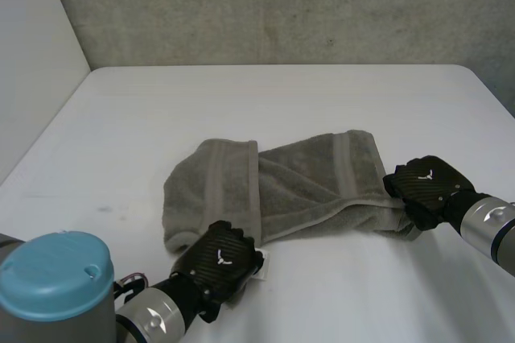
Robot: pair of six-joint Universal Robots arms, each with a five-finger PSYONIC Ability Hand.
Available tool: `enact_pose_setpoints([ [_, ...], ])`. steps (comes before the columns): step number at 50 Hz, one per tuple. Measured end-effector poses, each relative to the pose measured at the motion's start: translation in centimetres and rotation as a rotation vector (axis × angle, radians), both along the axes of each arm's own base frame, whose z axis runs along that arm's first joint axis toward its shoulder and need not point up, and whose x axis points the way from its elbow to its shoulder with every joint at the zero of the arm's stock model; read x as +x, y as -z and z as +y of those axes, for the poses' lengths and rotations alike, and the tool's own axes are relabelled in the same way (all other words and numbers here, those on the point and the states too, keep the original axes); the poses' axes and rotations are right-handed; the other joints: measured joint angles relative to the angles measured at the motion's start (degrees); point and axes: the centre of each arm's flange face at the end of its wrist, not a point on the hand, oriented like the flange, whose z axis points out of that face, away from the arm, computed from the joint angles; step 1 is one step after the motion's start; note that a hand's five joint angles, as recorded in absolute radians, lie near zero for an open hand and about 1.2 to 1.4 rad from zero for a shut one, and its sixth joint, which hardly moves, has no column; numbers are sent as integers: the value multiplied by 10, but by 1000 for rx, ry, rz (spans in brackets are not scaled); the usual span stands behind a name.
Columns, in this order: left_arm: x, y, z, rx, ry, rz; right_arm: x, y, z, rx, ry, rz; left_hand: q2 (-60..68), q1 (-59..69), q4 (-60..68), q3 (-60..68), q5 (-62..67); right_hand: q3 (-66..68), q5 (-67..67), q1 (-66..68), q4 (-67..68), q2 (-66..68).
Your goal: Fold the towel.
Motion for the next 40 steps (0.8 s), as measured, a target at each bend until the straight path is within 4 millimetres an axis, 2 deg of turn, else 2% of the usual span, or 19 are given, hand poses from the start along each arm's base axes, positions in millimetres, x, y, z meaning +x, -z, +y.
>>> enact_pose_setpoints([
  [5, -4, 5, -2, -26, 13, -1, 0, 0, 0, 1, 0, 0, 71, 70, 74, 71, 73, 0, 0, 0, 0, 0],
  [12, -7, 4, -8, -53, 8, 20, 0, 1, 0, 3, -1, 1, 261, 250, 263, 260, 258, 0, 0, -1, 0, 0],
  [17, -11, 0, -14, -70, -1, 34, 0, 2, 0, 6, -1, 1, 278, 261, 280, 278, 271, 0, 0, 0, 0, 0],
  [23, -13, -10, -38, -110, -89, 52, 0, 2, -1, 3, 2, 1, 281, 264, 284, 281, 274, 0, 0, 0, 0, 0],
  [29, 6, -36, -87, -138, -346, 155, -1, -1, -3, -8, 10, 0, 282, 264, 284, 282, 276, 0, 0, 0, 0, 0],
  [32, 28, -56, -121, -124, -532, 290, -1, -3, -4, -11, 20, -9, 282, 267, 284, 282, 277, 0, 0, 0, 0, 0],
  [35, 48, -67, -144, -101, -656, 397, -1, -4, -6, -10, 30, -21, 282, 270, 284, 282, 279, 0, 0, 0, 0, 0],
  [40, 79, -74, -169, -50, -807, 514, 0, -7, -7, -5, 41, -45, 282, 270, 284, 282, 279, 0, 0, 0, 0, 0],
])
